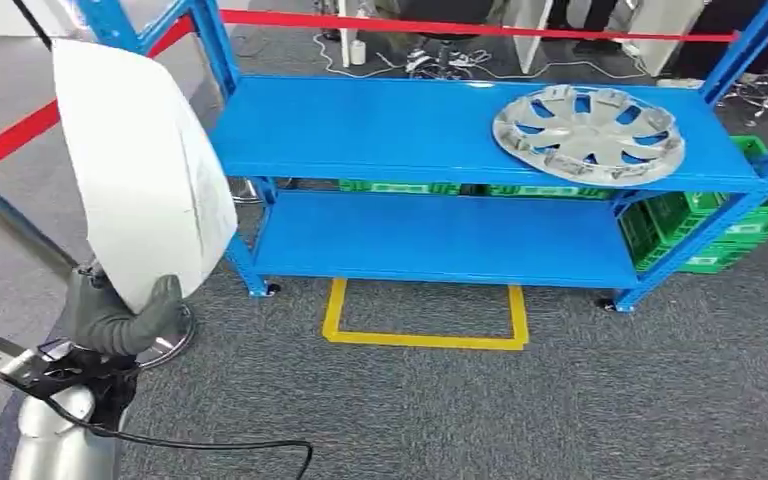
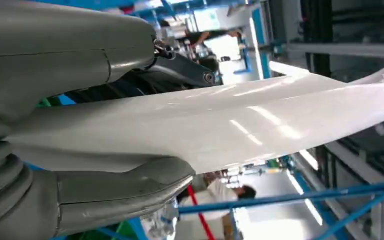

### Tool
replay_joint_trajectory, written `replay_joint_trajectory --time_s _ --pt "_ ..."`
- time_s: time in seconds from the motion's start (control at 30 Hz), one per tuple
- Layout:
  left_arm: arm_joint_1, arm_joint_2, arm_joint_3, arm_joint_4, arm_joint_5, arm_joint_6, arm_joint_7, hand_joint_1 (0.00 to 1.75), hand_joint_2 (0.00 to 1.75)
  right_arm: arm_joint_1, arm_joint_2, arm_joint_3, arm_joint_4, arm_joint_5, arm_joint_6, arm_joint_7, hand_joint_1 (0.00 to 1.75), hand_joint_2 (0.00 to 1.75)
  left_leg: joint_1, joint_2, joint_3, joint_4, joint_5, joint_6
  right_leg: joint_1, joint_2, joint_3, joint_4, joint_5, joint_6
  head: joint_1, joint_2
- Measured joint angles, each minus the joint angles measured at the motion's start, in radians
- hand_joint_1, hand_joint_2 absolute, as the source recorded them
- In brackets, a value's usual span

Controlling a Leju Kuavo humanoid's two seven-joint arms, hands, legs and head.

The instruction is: Take the parts from the cabinet and place them on the table.

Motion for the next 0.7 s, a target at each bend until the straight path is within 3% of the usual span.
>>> replay_joint_trajectory --time_s 0.07,0.1,0.13,0.17,0.2,0.23,0.27,0.3,0.33,0.4,0.43,0.47,0.5,0.57,0.6,0.63,0.67,0.7 --pt "0.001 0.000 0.000 0.000 0.000 0.000 0.000 1.75 1.75 0.000 0.000 0.000 0.000 0.001 0.000 0.000 0.00 0.00 -0.004 -0.023 -0.008 0.001 0.005 0.007 0.001 0.020 -0.080 0.175 -0.072 0.000 0.001 0.000" --pt "0.003 0.000 0.000 0.000 0.000 0.000 0.000 1.75 1.75 0.000 0.000 -0.001 0.000 0.001 0.000 0.000 0.00 0.00 -0.006 -0.034 -0.010 0.001 0.007 0.009 0.001 0.022 -0.098 0.214 -0.077 -0.002 0.000 0.000" --pt "0.004 0.000 0.000 0.000 0.000 0.000 0.000 1.75 1.75 0.000 0.000 -0.001 0.000 0.002 0.000 0.000 0.00 0.00 -0.007 -0.047 -0.010 0.001 0.009 0.008 0.002 0.023 -0.092 0.203 -0.058 -0.005 0.000 0.000" --pt "0.004 0.000 0.000 0.000 0.000 0.000 0.000 1.75 1.75 0.000 0.000 -0.001 0.000 0.002 0.000 0.000 0.00 0.00 -0.008 -0.061 -0.010 0.001 0.010 0.007 0.002 0.025 -0.067 0.151 -0.022 -0.010 0.001 0.000" --pt "0.004 0.000 0.000 0.000 0.000 0.000 0.000 1.75 1.75 0.000 0.000 -0.001 0.000 0.002 0.000 0.000 0.00 0.00 -0.008 -0.076 -0.009 0.002 0.011 0.005 0.002 0.033 -0.023 0.061 0.026 -0.016 0.000 0.000" --pt "0.004 0.000 0.000 0.000 0.000 0.000 0.000 1.75 1.75 0.000 0.000 -0.001 0.000 0.002 0.000 0.000 0.00 0.00 -0.008 -0.090 -0.009 0.003 0.012 0.003 0.002 0.060 0.027 -0.040 0.072 -0.021 0.001 0.000" --pt "0.004 -0.001 0.000 0.000 0.000 0.000 0.000 1.75 1.75 0.000 -0.001 -0.001 0.000 0.003 -0.001 0.000 0.00 0.00 -0.007 -0.098 -0.012 0.004 0.012 0.001 -0.001 0.111 0.050 -0.088 0.071 -0.026 0.001 0.000" --pt "0.001 -0.001 0.000 0.000 0.000 0.000 0.000 1.75 1.75 0.000 0.000 -0.001 0.000 0.007 -0.001 -0.001 0.00 0.00 -0.011 -0.110 -0.020 0.012 0.013 -0.005 -0.007 0.116 0.061 -0.114 0.066 -0.024 -0.002 0.000" --pt "0.002 -0.001 0.000 0.000 0.000 0.000 0.000 1.75 1.75 0.000 0.000 -0.002 0.000 0.011 -0.002 -0.002 0.00 0.00 -0.005 -0.119 -0.027 0.011 0.019 -0.014 -0.001 0.108 0.058 -0.106 0.067 -0.024 -0.001 0.000" --pt "0.006 -0.001 0.001 0.000 0.000 0.000 0.000 1.75 1.75 -0.001 0.000 -0.003 0.000 0.017 -0.002 -0.002 0.00 0.00 0.000 -0.140 -0.037 0.007 0.028 -0.029 0.003 0.089 0.052 -0.104 0.071 -0.034 -0.001 0.000" --pt "0.007 0.000 0.001 0.000 0.000 0.000 0.000 1.75 1.75 -0.001 0.003 -0.004 0.000 0.020 -0.003 -0.002 0.00 0.00 0.001 -0.145 -0.041 0.009 0.026 -0.032 -0.008 0.074 0.055 -0.114 0.078 -0.042 0.000 0.000" --pt "0.008 0.000 0.001 0.000 0.001 0.000 0.000 1.75 1.75 -0.001 0.002 -0.004 -0.002 0.023 -0.002 -0.004 0.00 0.00 -0.007 -0.097 -0.050 0.030 0.004 -0.037 -0.005 0.062 0.056 -0.117 0.080 -0.046 -0.004 0.000" --pt "0.004 0.000 0.001 0.000 0.001 0.000 0.000 1.75 1.75 0.000 0.002 -0.005 -0.003 0.027 -0.002 -0.005 0.00 0.00 -0.007 -0.061 -0.079 0.091 -0.036 -0.043 -0.005 0.048 0.055 -0.117 0.081 -0.051 -0.015 0.000" --pt "0.005 0.000 0.000 0.000 0.002 0.000 0.000 1.75 1.75 0.002 0.002 -0.011 -0.003 0.034 -0.002 -0.006 0.00 0.00 -0.005 -0.032 -0.160 0.258 -0.110 -0.051 -0.003 0.018 0.052 -0.117 0.081 -0.051 -0.015 0.000" --pt "0.007 0.001 0.001 0.000 0.002 0.000 0.000 1.75 1.75 0.002 0.002 -0.016 -0.003 0.037 -0.002 -0.009 0.00 0.00 -0.004 -0.027 -0.188 0.315 -0.123 -0.053 -0.003 0.002 0.052 -0.117 0.081 -0.051 -0.016 0.000" --pt "0.008 0.001 0.001 0.000 0.002 0.000 0.000 1.75 1.75 0.002 0.002 -0.020 -0.003 0.042 -0.002 -0.013 0.00 0.00 -0.004 -0.025 -0.191 0.319 -0.110 -0.054 -0.003 -0.012 0.052 -0.117 0.081 -0.051 -0.015 0.000" --pt "0.008 0.001 0.001 0.000 0.003 0.000 -0.001 1.75 1.75 0.001 0.002 -0.022 -0.003 0.047 -0.001 -0.017 0.00 0.00 -0.004 -0.023 -0.172 0.282 -0.079 -0.053 -0.003 -0.025 0.053 -0.117 0.080 -0.050 -0.016 0.000" --pt "0.008 0.001 0.001 0.000 0.004 0.000 -0.002 1.75 1.75 0.001 0.002 -0.024 -0.003 0.050 0.000 -0.021 0.00 0.00 -0.004 -0.019 -0.135 0.210 -0.037 -0.051 -0.003 -0.037 0.054 -0.117 0.079 -0.049 -0.016 0.000"
